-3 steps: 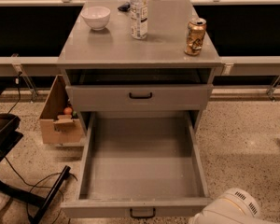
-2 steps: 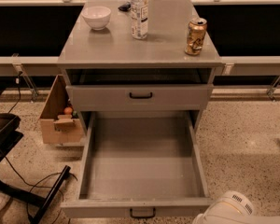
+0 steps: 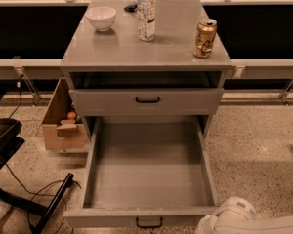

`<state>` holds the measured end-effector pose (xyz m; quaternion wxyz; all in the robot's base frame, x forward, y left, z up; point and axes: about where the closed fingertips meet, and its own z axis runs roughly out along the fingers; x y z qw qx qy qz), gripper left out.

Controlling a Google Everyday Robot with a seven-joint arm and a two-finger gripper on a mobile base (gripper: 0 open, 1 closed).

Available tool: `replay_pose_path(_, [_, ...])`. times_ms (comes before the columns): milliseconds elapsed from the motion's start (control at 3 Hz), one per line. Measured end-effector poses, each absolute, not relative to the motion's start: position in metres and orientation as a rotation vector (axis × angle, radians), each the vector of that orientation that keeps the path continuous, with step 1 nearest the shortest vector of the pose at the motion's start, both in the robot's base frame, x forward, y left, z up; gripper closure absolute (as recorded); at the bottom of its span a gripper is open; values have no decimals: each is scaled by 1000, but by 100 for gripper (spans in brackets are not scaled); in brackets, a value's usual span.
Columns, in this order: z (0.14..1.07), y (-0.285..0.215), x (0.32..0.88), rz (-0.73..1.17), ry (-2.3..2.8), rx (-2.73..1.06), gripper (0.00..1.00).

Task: Close middle drawer

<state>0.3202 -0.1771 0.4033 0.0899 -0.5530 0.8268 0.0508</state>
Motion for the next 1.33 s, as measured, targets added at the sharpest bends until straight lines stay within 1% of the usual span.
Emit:
replay_pose_path(333, [382, -172, 351, 149, 2438, -1587, 100])
replay_pose_path(667, [375, -164, 370, 145, 2416, -1549, 100])
replay_pose_path(1333, [384, -148, 406, 92, 2347, -1500, 100])
